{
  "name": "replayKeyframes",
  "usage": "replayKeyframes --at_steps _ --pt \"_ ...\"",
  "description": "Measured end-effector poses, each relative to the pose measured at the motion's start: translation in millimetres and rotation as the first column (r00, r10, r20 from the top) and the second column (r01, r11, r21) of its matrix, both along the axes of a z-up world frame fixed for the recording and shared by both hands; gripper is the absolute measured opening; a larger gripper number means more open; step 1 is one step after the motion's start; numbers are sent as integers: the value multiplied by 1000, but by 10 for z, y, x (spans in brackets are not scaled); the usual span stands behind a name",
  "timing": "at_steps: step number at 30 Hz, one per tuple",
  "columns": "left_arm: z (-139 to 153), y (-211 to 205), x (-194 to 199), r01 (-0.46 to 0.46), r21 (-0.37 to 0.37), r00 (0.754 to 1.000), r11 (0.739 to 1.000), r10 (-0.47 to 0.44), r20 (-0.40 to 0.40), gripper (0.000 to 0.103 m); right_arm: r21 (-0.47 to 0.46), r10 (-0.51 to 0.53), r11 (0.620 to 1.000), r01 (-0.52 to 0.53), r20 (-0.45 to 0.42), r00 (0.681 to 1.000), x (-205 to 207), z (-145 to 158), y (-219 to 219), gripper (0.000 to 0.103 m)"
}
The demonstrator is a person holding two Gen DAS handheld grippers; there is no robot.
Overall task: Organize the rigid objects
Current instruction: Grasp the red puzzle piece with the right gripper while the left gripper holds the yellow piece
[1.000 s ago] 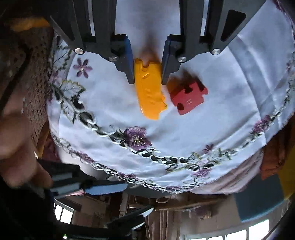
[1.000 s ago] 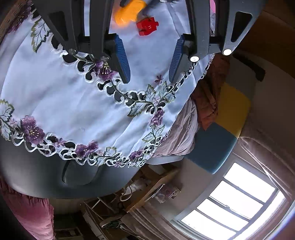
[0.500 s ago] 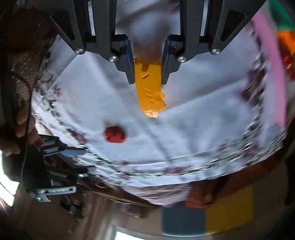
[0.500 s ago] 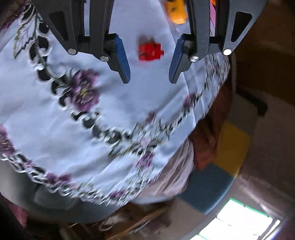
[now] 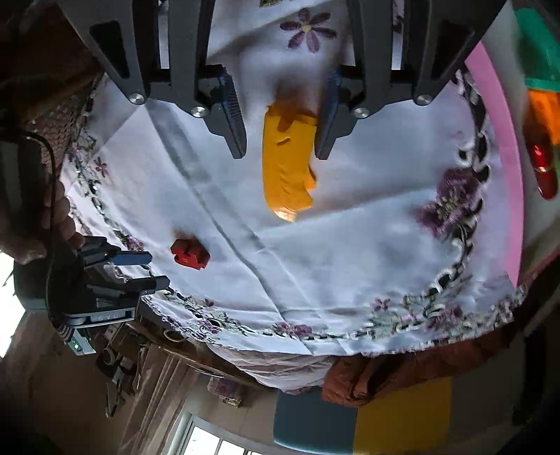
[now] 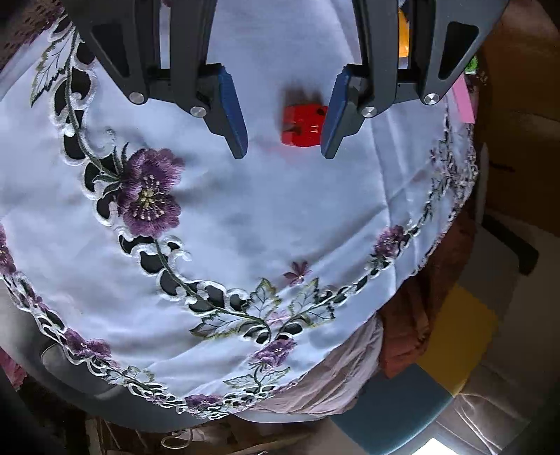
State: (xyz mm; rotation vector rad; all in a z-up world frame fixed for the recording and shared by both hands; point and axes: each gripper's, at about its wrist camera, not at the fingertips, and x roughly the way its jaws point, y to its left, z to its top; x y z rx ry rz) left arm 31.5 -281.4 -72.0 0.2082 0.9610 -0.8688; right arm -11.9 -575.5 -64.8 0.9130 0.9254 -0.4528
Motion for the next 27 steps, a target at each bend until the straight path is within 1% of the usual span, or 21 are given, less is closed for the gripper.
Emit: replayKeyframes --at_steps 2,4,6,7,9,10,13,14,15,17,18,21,25,26,27 --pt "25 -25 21 4 -3 1000 1000 -4 11 41 -9 0 1000 0 9 1000 11 12 -3 44" --pt "0 -87 55 6 23 999 1000 -7 36 41 -29 -4 1000 4 14 1000 17 44 -2 44" --pt "-69 -121 96 8 41 1000 999 -8 22 41 -43 -6 999 7 14 1000 45 50 -8 44" --pt "-72 -116 95 6 30 1000 1000 -7 31 40 -40 2 999 -2 12 1000 67 41 -9 44" --pt "-93 -96 97 -2 18 1000 1000 1 29 39 -30 37 999 -37 -2 999 138 5 29 47" --pt "-104 -83 97 -4 12 999 1000 3 32 36 -38 54 998 -54 -12 998 173 0 55 47" --pt "-142 -27 92 -8 -26 999 1000 9 41 35 -70 120 990 -121 -23 992 273 11 165 48" --pt "-146 -22 83 -8 -29 999 1000 9 45 35 -78 137 987 -138 -25 990 294 11 196 51" --pt "-149 -25 77 -9 -30 999 1000 10 51 35 -83 149 985 -152 -31 988 313 4 220 56" --pt "-148 -27 68 -15 -28 998 999 17 55 35 -76 179 980 -182 -48 983 356 -40 264 62" --pt "-145 -33 70 -16 -26 998 1000 18 54 35 -73 196 977 -200 -66 979 384 -69 294 62" --pt "-145 -20 71 -18 -34 998 999 19 52 35 -105 223 967 -234 -106 969 453 -85 376 62" --pt "-144 -16 63 -15 -33 998 999 17 56 35 -152 223 958 -245 -147 964 535 -111 435 62" --pt "-144 -14 61 -12 -34 998 999 14 57 35 -171 236 949 -264 -166 957 565 -124 465 62" --pt "-147 -10 68 -13 -37 998 999 15 55 35 -211 264 928 -307 -211 941 607 -137 526 51"
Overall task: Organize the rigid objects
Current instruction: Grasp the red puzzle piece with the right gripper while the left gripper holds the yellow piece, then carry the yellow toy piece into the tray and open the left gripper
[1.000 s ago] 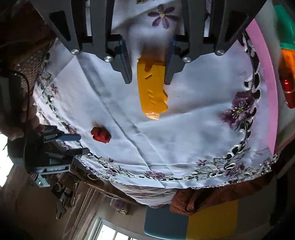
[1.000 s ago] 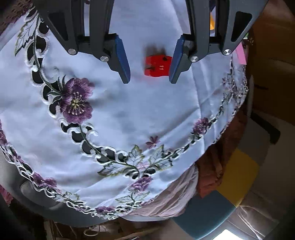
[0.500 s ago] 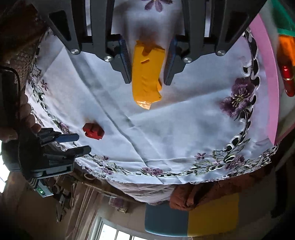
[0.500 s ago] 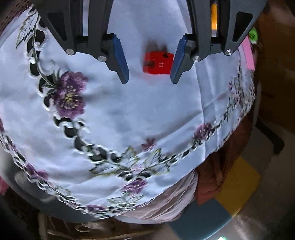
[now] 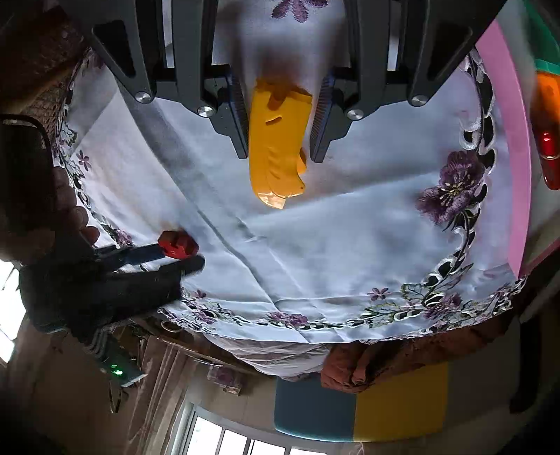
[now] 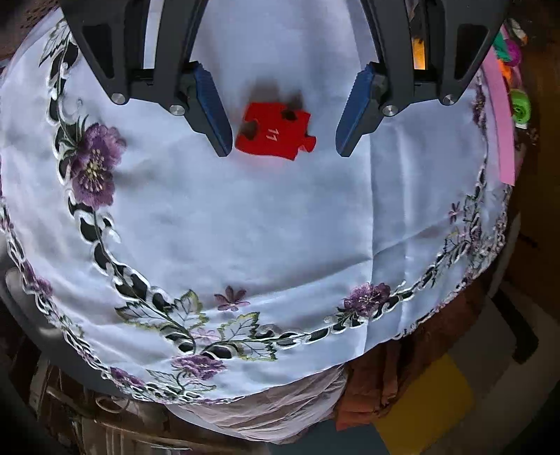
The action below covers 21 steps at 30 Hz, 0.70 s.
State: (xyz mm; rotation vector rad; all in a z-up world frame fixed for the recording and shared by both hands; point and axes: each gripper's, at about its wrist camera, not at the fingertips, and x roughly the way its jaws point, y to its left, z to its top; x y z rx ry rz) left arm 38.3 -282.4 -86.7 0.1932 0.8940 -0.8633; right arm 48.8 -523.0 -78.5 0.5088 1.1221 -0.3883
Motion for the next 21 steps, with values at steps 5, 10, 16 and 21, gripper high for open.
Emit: replayKeyframes --at_steps 5,10,16,21 --pt "-1 8 8 -5 -8 1000 1000 5 -8 35 -92 119 988 -122 -40 992 49 -23 246 50" --pt "0 -5 -12 3 3 1000 1000 -3 9 35 -108 133 985 -138 -52 990 47 -51 290 50" --pt "2 -12 -34 6 13 1000 1000 -6 27 35 -113 135 984 -140 -45 990 15 -55 265 50" --pt "-1 -4 -44 3 11 999 1000 -3 37 35 -139 156 977 -162 -49 986 1 -61 266 50"
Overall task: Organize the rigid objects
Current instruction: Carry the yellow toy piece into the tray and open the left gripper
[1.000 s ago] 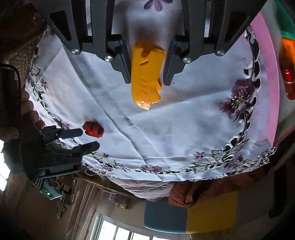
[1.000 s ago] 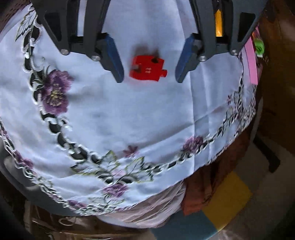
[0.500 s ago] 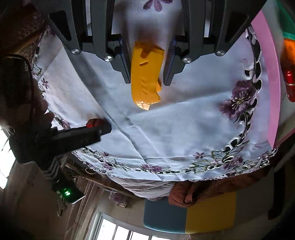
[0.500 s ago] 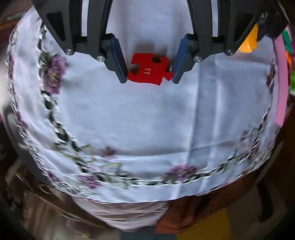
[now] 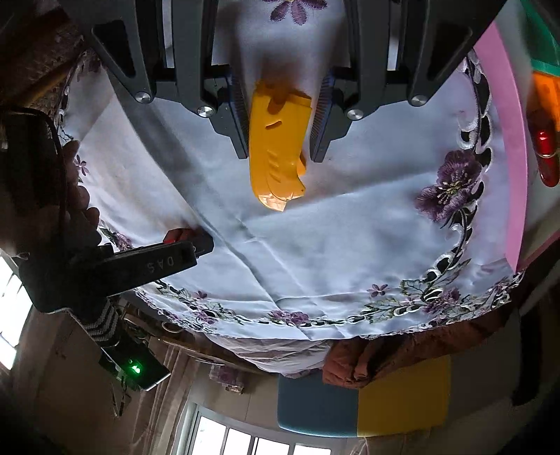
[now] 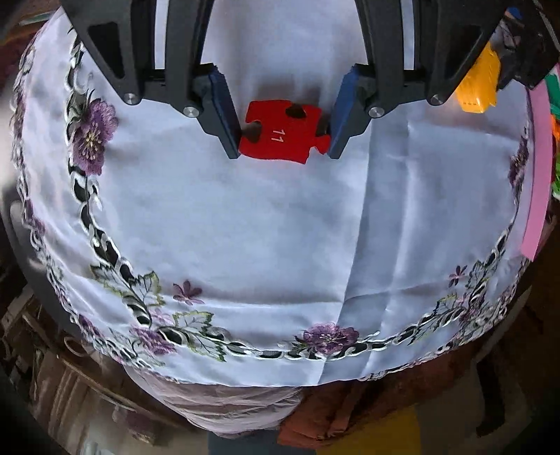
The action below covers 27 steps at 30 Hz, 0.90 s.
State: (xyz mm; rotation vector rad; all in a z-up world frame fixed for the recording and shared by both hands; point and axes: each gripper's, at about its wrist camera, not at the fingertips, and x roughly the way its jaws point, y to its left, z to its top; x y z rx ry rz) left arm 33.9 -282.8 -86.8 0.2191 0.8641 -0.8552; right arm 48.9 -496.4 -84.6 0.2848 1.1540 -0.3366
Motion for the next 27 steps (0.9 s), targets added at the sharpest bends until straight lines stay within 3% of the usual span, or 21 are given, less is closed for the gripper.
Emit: replayKeyframes --at_steps 5,8,18,27 --pt "25 15 -4 -29 14 1000 999 29 3 27 -10 3 1000 -3 -10 1000 47 22 50 49" --pt "81 33 -7 -38 7 999 999 39 -15 27 -17 10 1000 -10 -8 1000 68 15 46 50" --pt "470 138 -156 -56 -30 997 998 58 57 27 -22 10 1000 -10 -1 1000 48 14 30 50" --pt "708 421 -198 -122 -49 990 991 125 66 27 -96 64 993 -64 -5 998 56 30 123 49"
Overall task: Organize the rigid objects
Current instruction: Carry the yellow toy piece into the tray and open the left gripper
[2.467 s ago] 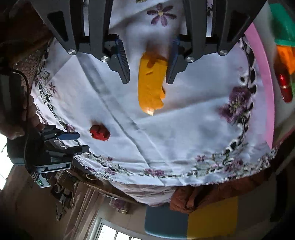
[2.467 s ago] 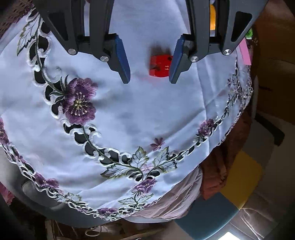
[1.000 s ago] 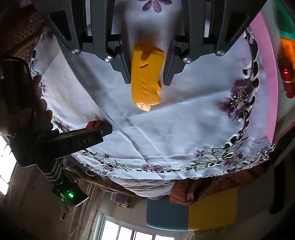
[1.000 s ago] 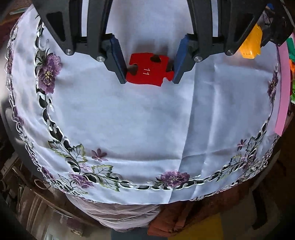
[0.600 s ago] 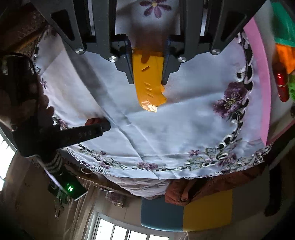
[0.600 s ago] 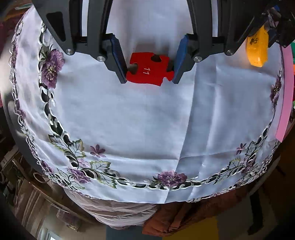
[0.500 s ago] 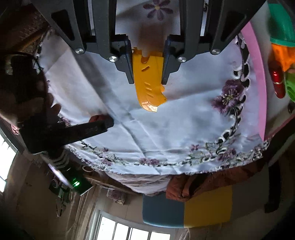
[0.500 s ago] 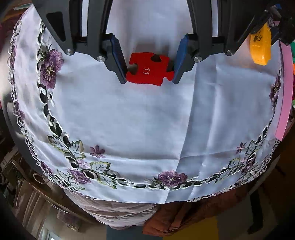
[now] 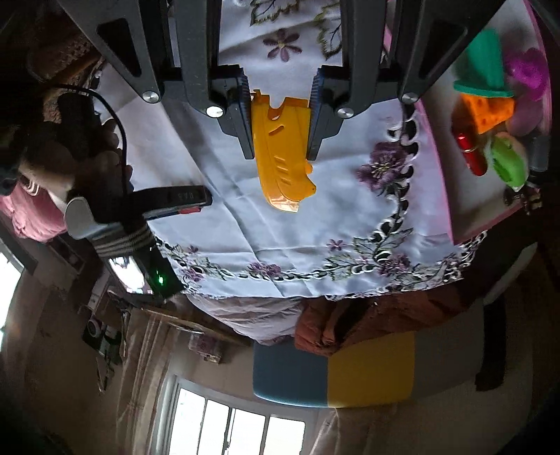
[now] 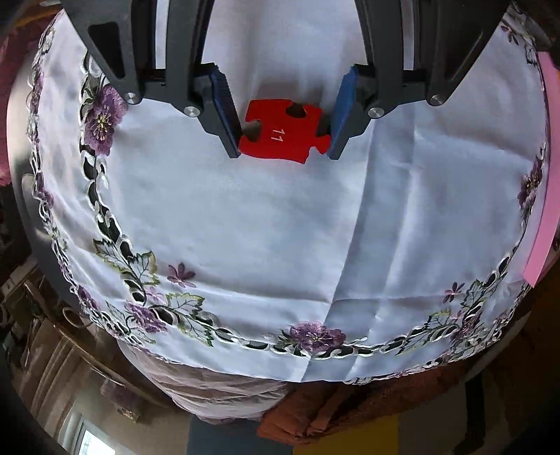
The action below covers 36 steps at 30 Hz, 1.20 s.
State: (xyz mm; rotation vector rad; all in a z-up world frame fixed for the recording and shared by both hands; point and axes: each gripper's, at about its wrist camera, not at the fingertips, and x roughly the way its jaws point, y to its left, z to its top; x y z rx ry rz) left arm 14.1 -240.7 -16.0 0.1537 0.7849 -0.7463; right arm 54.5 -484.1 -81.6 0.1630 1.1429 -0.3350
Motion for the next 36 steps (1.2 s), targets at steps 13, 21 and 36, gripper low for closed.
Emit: replayKeyframes --at_steps 13,21,36 --pt "196 534 66 -104 -46 995 994 104 -1 27 -62 38 997 -38 1 999 -9 -1 71 49" --pt "177 909 165 -191 -43 982 981 190 -7 27 -84 51 995 -51 -1 999 -11 4 93 49" --pt "136 2131 294 -425 -80 904 902 418 -84 27 -94 54 994 -54 -3 999 -11 6 104 49"
